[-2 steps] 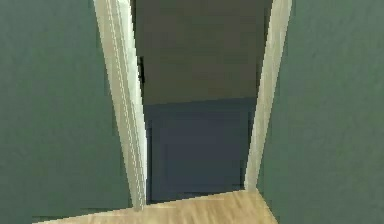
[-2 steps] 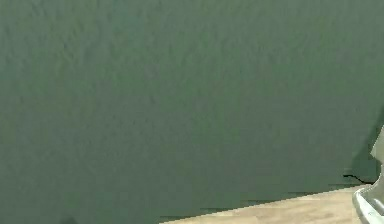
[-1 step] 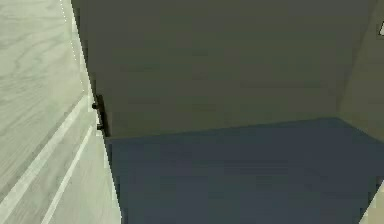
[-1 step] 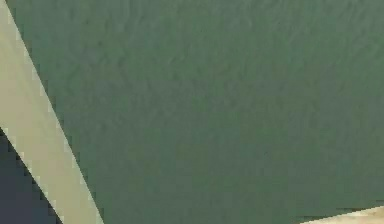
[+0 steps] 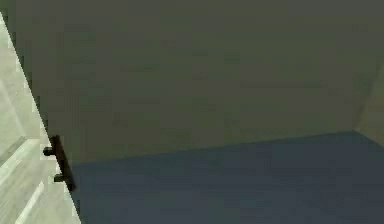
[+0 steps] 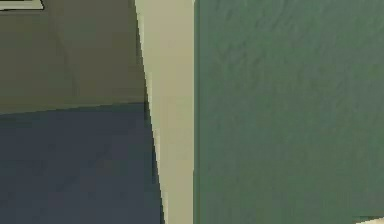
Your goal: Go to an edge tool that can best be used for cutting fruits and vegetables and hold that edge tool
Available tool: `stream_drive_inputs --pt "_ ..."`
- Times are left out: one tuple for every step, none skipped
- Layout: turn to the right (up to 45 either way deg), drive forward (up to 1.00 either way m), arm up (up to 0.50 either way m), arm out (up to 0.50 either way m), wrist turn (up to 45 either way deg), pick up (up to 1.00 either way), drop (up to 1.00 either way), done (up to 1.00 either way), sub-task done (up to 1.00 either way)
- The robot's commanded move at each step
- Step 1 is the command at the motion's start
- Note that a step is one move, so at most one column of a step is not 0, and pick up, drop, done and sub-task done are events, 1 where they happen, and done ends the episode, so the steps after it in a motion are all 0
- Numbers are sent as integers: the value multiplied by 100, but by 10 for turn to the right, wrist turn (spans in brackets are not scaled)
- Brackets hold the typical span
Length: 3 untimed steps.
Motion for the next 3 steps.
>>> stream_drive_inputs --pt "450 0 0 0 0 0 0 0 0" --pt "60 0 0 0 0 0 0 0 0" --pt "0 70 0 0 0 0 0 0 0"
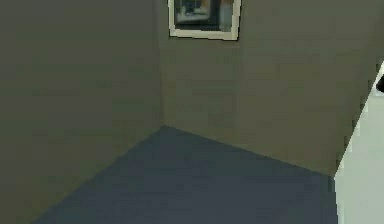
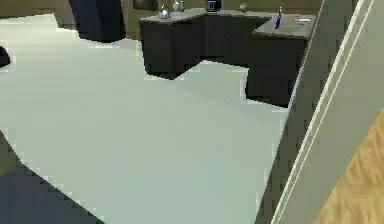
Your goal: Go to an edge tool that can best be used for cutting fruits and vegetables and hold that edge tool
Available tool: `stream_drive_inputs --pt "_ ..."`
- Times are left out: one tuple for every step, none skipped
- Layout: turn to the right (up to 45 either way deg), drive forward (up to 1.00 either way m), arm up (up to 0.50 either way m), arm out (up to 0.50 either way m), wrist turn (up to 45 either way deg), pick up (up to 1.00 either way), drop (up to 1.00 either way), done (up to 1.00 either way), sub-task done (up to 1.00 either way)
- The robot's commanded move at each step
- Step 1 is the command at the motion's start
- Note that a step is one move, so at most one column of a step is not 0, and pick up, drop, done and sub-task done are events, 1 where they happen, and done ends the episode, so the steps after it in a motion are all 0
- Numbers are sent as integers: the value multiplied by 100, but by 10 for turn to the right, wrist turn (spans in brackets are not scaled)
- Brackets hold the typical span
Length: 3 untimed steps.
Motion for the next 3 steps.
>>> stream_drive_inputs --pt "450 0 0 0 0 0 0 0 0" --pt "60 0 0 0 0 0 0 0 0" --pt "0 100 0 0 0 0 0 0 0"
